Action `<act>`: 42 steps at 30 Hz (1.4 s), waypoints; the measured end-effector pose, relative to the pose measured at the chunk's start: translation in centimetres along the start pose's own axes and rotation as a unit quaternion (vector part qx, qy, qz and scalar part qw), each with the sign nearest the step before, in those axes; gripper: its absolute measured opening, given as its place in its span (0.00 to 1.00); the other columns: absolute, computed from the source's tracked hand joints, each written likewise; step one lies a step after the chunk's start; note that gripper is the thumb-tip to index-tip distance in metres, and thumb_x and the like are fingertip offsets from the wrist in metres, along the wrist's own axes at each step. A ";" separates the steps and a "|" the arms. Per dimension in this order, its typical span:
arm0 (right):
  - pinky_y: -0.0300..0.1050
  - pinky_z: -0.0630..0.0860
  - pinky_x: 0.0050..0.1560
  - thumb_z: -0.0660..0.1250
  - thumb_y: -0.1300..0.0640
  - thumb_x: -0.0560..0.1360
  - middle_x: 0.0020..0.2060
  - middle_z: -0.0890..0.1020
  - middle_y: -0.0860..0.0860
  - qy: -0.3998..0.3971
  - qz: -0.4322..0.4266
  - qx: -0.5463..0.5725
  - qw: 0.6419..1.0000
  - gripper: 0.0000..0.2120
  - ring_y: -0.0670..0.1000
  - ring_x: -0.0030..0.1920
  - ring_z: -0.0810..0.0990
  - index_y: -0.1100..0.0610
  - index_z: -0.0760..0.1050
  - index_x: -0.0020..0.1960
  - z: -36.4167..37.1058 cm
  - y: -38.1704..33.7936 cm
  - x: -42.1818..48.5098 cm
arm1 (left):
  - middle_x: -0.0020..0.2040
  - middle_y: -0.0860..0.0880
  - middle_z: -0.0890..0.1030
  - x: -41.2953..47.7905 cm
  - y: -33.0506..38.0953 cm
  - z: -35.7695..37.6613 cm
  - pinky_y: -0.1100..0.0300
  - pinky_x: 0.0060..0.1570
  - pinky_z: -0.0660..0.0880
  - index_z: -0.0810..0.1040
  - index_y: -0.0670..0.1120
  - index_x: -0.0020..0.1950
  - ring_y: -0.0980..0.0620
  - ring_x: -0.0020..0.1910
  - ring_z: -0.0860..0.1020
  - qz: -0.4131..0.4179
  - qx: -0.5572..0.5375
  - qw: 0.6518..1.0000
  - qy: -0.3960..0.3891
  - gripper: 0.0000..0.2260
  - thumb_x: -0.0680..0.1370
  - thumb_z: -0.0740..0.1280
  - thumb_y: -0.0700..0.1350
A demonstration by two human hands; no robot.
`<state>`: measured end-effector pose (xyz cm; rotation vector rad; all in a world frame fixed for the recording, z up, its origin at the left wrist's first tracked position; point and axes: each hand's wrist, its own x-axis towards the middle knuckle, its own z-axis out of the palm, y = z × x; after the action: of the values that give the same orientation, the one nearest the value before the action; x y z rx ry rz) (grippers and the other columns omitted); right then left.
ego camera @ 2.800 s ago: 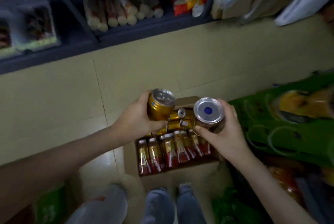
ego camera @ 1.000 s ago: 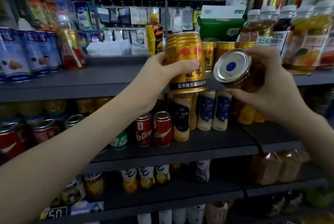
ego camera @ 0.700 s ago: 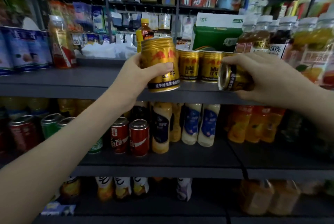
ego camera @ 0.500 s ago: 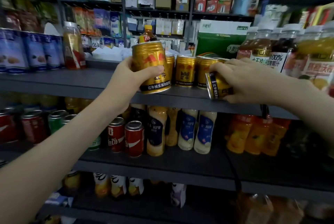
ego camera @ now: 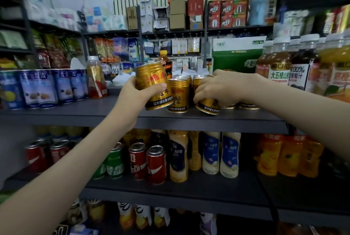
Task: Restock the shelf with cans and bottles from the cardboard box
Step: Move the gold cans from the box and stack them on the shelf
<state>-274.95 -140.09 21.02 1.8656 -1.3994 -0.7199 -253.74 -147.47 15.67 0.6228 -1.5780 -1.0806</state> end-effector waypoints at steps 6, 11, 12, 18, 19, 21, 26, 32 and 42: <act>0.53 0.68 0.66 0.68 0.62 0.72 0.74 0.56 0.48 0.040 -0.016 0.060 0.997 0.33 0.51 0.72 0.57 0.47 0.61 0.72 0.4 -0.1 0.9 | 0.56 0.49 0.81 0.9 -1.2 -0.3 0.58 0.50 0.76 0.72 0.46 0.64 0.52 0.54 0.80 0.001 -0.001 1.000 -0.017 0.29 0.65 0.76 0.48; 0.46 0.52 0.70 0.74 0.55 0.70 0.74 0.52 0.47 0.150 0.083 0.368 0.914 0.40 0.47 0.73 0.50 0.48 0.55 0.74 1.5 -0.4 -0.2 | 0.55 0.50 0.81 1.4 -2.0 -0.7 0.60 0.48 0.76 0.73 0.46 0.64 0.52 0.53 0.80 -0.003 -0.021 0.999 -0.025 0.34 0.60 0.75 0.52; 0.46 0.52 0.71 0.73 0.54 0.71 0.74 0.54 0.48 0.179 0.113 0.424 0.881 0.39 0.47 0.73 0.52 0.48 0.54 0.74 1.7 -0.4 -0.3 | 0.55 0.50 0.81 1.5 -2.2 -0.8 0.59 0.49 0.76 0.73 0.46 0.64 0.52 0.53 0.80 -0.005 -0.025 0.999 -0.026 0.34 0.59 0.75 0.52; 0.47 0.71 0.61 0.70 0.53 0.74 0.66 0.69 0.49 0.161 0.240 0.711 0.641 0.28 0.51 0.64 0.71 0.51 0.63 0.70 3.3 -0.2 0.1 | 0.55 0.49 0.82 2.4 -2.7 -0.9 0.55 0.52 0.77 0.74 0.46 0.63 0.51 0.53 0.81 -0.003 -0.040 0.998 -0.047 0.34 0.59 0.76 0.52; 0.49 0.72 0.62 0.72 0.53 0.73 0.66 0.71 0.50 0.164 0.252 0.721 0.624 0.29 0.52 0.63 0.72 0.52 0.64 0.70 3.5 -0.2 0.3 | 0.55 0.49 0.82 2.5 -2.7 -0.8 0.55 0.53 0.77 0.74 0.46 0.63 0.51 0.53 0.81 -0.003 -0.042 0.998 -0.052 0.34 0.59 0.76 0.52; 0.51 0.73 0.62 0.74 0.50 0.70 0.63 0.72 0.51 0.178 0.279 0.711 0.620 0.32 0.53 0.62 0.74 0.53 0.65 0.70 3.6 -0.2 0.7 | 0.55 0.49 0.82 2.6 -2.8 -0.5 0.55 0.53 0.77 0.73 0.46 0.63 0.51 0.53 0.81 -0.003 -0.042 0.997 -0.059 0.34 0.58 0.76 0.52; 0.47 0.76 0.54 0.77 0.45 0.65 0.60 0.73 0.52 0.225 0.335 0.675 0.618 0.36 0.53 0.58 0.75 0.53 0.66 0.67 3.5 -0.7 2.2 | 0.55 0.50 0.82 2.7 -2.5 0.1 0.56 0.52 0.78 0.74 0.46 0.63 0.51 0.53 0.81 0.007 -0.044 0.996 -0.078 0.33 0.59 0.76 0.50; 0.44 0.74 0.52 0.77 0.44 0.65 0.63 0.72 0.53 0.228 0.350 0.663 0.621 0.37 0.52 0.59 0.73 0.53 0.64 0.67 3.7 -1.0 2.6 | 0.54 0.51 0.82 2.7 -2.3 0.7 0.59 0.49 0.77 0.75 0.47 0.62 0.54 0.52 0.81 0.033 -0.037 0.994 -0.094 0.32 0.59 0.76 0.50; 0.42 0.75 0.59 0.72 0.40 0.68 0.59 0.74 0.46 0.295 0.203 0.717 0.598 0.37 0.45 0.59 0.76 0.50 0.62 0.71 -0.9 -2.8 0.0 | 0.53 0.54 0.82 2.5 -0.6 5.0 0.61 0.50 0.78 0.74 0.51 0.63 0.59 0.50 0.81 0.110 0.047 0.982 -0.148 0.29 0.64 0.79 0.50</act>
<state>-272.62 -139.35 19.35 2.1679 -1.8896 1.6798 -259.25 -148.26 16.24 0.3475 -1.9161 -0.9670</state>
